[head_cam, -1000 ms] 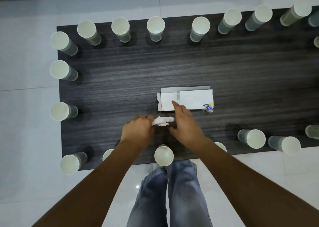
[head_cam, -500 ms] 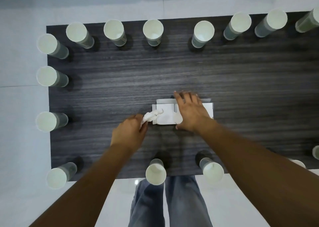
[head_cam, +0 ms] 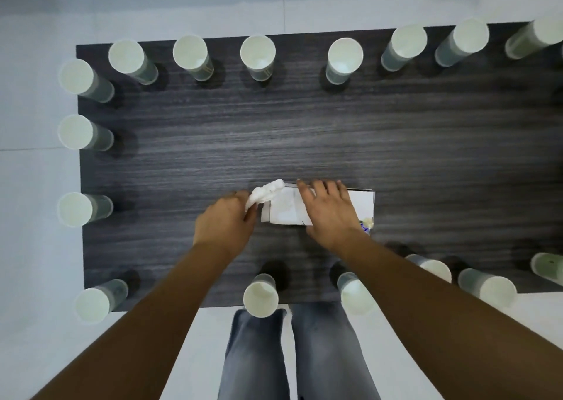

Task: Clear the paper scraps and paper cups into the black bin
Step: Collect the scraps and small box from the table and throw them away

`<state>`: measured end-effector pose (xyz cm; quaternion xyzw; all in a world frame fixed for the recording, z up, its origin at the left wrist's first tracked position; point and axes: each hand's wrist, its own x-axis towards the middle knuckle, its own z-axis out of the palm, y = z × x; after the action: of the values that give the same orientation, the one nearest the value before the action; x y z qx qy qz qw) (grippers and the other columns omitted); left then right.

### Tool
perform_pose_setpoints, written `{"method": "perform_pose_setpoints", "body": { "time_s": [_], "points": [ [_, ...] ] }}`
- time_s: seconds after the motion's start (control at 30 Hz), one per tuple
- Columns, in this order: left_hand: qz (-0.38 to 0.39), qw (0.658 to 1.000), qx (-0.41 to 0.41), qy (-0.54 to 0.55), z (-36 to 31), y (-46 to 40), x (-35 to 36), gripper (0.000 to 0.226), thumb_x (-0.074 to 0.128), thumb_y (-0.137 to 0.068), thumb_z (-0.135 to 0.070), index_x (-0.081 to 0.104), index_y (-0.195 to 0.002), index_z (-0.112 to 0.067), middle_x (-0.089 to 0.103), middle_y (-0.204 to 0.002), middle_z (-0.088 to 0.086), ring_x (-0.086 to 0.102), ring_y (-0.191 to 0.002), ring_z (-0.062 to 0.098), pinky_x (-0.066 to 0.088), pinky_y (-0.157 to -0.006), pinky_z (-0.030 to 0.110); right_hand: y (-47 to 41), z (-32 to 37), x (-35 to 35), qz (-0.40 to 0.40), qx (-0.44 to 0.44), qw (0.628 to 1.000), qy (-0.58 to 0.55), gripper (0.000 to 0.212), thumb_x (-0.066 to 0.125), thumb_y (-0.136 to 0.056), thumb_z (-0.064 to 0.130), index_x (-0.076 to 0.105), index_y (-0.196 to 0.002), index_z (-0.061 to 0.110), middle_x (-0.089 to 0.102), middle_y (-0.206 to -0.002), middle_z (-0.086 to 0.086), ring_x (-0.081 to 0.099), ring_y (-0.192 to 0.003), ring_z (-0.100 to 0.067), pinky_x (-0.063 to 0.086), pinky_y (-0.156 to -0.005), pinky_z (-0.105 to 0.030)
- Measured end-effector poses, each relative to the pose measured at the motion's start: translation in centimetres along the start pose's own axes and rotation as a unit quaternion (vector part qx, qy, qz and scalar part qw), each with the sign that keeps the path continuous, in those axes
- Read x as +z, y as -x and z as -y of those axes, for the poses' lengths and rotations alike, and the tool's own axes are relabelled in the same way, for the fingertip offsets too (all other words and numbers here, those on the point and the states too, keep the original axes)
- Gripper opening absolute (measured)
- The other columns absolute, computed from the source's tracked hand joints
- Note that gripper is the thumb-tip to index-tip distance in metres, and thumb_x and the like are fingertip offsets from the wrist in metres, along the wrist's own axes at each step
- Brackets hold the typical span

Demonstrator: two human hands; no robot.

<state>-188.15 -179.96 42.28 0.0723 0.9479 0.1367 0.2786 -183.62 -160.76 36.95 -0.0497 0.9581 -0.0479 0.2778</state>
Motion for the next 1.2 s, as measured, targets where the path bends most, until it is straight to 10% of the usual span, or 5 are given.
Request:
{"method": "perform_pose_setpoints", "body": {
  "time_s": [0.47,1.2],
  "points": [
    [0.002,0.969,0.217,-0.121,-7.3,14.6,-7.3,0.024,0.043,-0.097,-0.031,0.054,-0.11,-0.013,0.06,-0.108,0.006,0.059,-0.092,0.03,0.044,-0.067,0.035,24.0,1.1,-7.1,-0.113,0.273,0.948,-0.118,0.099,0.074,-0.077,0.048,0.014,-0.151,0.021,0.038,-0.143,-0.008,0.036,-0.131,-0.031,0.027,-0.112,-0.045],
    [0.101,0.693,0.647,-0.302,-44.3,52.5,18.5,0.024,0.04,-0.098,-0.03,0.054,-0.104,-0.011,0.058,-0.103,0.007,0.056,-0.096,0.027,0.045,-0.075,0.037,80.2,-5.2,13.9,-0.145,0.685,0.609,-0.372,0.094,0.074,-0.076,0.041,0.018,-0.148,0.016,0.041,-0.133,-0.009,0.04,-0.123,-0.03,0.036,-0.1,-0.041]
  ]
}}
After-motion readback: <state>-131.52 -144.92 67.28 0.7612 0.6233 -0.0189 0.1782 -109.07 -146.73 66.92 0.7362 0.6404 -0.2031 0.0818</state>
